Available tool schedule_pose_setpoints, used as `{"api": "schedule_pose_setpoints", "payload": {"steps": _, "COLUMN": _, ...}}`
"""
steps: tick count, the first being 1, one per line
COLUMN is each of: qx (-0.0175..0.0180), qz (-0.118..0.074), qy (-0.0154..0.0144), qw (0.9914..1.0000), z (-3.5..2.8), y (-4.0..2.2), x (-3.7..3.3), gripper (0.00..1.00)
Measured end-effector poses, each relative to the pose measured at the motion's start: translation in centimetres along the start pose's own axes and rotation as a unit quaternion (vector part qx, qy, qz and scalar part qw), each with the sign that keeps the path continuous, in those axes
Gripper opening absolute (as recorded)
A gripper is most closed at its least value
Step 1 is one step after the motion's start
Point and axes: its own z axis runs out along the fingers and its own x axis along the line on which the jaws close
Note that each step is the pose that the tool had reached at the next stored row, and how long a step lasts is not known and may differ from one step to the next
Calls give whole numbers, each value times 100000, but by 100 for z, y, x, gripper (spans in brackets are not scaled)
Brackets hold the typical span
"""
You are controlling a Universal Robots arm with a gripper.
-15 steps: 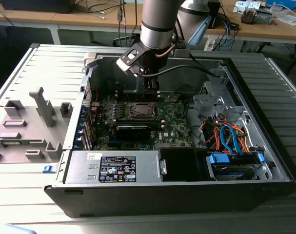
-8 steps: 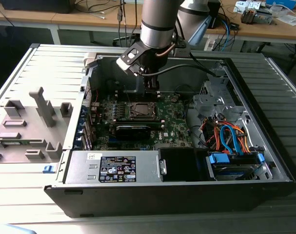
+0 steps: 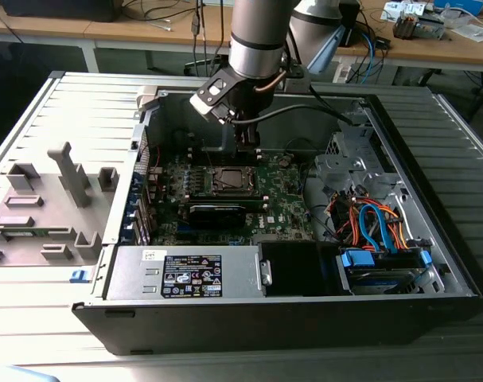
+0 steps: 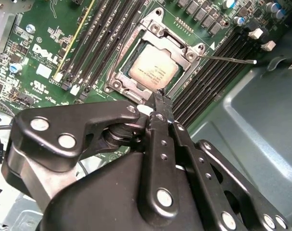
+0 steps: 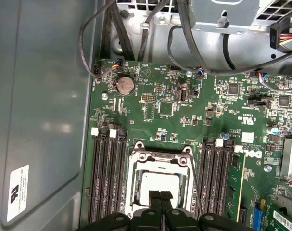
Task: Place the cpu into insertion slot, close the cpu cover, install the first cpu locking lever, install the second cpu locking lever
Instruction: 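Install the first cpu locking lever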
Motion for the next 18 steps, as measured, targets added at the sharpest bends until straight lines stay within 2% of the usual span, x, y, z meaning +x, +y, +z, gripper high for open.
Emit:
{"api": "schedule_pose_setpoints", "payload": {"steps": 4, "qx": 59, "qz": -3306, "qy": -114, "qw": 99945, "z": 1, "y": 1, "x": 0, "gripper": 11}}
{"api": "schedule_pose_setpoints", "payload": {"steps": 13, "qx": 97, "qz": -5349, "qy": -123, "qw": 99857, "z": 0, "y": 0, "x": -1, "gripper": 11}}
{"api": "schedule_pose_setpoints", "payload": {"steps": 18, "qx": 122, "qz": -6757, "qy": -165, "qw": 99771, "z": 0, "y": 0, "x": -1, "gripper": 11}}
